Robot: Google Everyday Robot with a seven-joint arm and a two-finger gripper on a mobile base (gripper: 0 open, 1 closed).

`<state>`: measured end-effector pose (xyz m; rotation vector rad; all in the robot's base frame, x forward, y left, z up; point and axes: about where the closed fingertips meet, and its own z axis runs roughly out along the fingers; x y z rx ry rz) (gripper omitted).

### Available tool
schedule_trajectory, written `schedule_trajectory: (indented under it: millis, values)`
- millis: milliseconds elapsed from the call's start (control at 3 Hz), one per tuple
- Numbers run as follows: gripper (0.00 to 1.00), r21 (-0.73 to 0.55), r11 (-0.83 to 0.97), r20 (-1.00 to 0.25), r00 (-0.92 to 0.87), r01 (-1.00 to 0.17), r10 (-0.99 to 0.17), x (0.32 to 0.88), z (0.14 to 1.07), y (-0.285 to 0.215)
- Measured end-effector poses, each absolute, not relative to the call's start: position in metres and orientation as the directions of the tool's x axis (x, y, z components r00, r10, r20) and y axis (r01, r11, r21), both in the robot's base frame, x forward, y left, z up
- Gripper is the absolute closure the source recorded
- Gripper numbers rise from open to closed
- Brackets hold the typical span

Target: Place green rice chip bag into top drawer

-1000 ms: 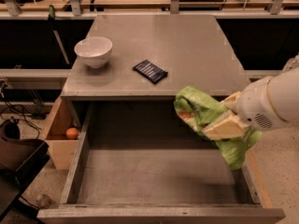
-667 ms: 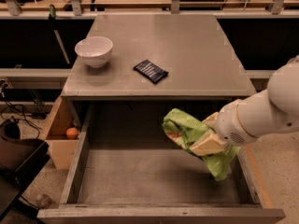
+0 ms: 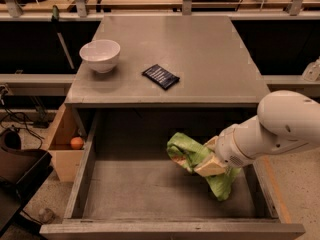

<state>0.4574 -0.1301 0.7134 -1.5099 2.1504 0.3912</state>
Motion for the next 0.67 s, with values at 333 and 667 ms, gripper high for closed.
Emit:
schedule_trajectory:
  millis: [333, 667]
  values:
    - [0.60, -0.040, 0.351, -0.535, -0.276, -0.936, -0.798, 0.4571, 0.7136, -0.1298]
    - [0.37, -0.040, 0.351, -0.535, -0.276, -0.936, -0.798, 0.4566, 0.7137, -0.1298]
